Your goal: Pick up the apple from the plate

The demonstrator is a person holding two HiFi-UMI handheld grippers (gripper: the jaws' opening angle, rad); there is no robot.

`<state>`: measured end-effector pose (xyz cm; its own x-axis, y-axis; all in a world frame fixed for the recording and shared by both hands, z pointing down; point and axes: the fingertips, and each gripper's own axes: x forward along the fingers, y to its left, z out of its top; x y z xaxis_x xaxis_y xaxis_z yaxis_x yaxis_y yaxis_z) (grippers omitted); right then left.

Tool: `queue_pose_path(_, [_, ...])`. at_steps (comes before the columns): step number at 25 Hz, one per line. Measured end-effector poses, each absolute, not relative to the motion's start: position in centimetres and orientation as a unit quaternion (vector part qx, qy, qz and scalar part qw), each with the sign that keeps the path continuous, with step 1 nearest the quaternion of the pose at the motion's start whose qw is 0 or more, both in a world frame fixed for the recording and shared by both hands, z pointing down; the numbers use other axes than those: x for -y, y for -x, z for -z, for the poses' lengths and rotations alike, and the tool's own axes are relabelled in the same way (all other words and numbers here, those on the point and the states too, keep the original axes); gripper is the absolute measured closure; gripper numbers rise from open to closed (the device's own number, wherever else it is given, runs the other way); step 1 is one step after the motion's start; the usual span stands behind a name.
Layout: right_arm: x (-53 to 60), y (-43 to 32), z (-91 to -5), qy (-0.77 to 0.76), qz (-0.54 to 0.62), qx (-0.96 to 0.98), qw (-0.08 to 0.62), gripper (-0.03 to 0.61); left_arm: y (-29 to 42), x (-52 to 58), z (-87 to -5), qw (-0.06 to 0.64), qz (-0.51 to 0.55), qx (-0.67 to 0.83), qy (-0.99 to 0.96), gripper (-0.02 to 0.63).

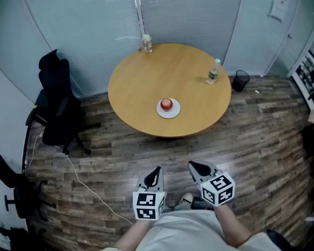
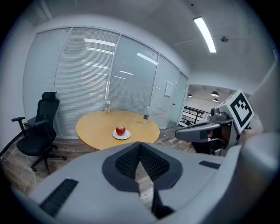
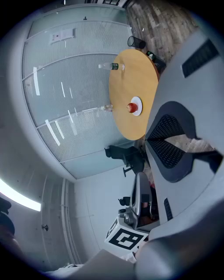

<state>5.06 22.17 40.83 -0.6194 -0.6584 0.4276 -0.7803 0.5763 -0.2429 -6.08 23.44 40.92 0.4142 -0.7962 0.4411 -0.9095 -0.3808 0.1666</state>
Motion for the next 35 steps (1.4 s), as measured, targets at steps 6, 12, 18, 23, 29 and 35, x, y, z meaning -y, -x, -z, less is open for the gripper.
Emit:
queue_pose_path(6, [-23.2,-4.3,-40.9,-0.403,-0.209,0.878,0.149,0.549,6.3,-24.2,-41.1,0.2,-0.15,0.516,-0.819,0.611])
queue_pose_path(12, [-23.8,-3.2,-40.8,-0.404,-0.208,0.878,0.149,0.549,7.1,-24.8,-41.3,0.198,-0.151,0.508,-0.824,0.611])
queue_pose_path(18, [-23.9,-2.4,-41.1,-0.426,-0.213,0.867,0.145,0.548,8.8,-25.5,-41.4,0.195,-0.155,0.5,-0.829,0.611])
queue_pose_path(23, [-24.1,-1.6,-40.5,-0.453,-0.211,0.856,0.134,0.548,10.7,-26.0,-41.0,0.183,-0.161,0.488,-0.838,0.611])
queue_pose_path(29, [-24.8,-1.8,-41.4,-0.47,-0.22,0.844,0.137,0.548,11.6,-25.6,-41.2,0.194,-0.154,0.477,-0.843,0.611])
queue_pose_path(35, [-23.0,-2.3,-42.0,-0.475,-0.226,0.839,0.138,0.548,11.3,-23.5,-41.7,0.195,-0.156,0.472,-0.846,0.61])
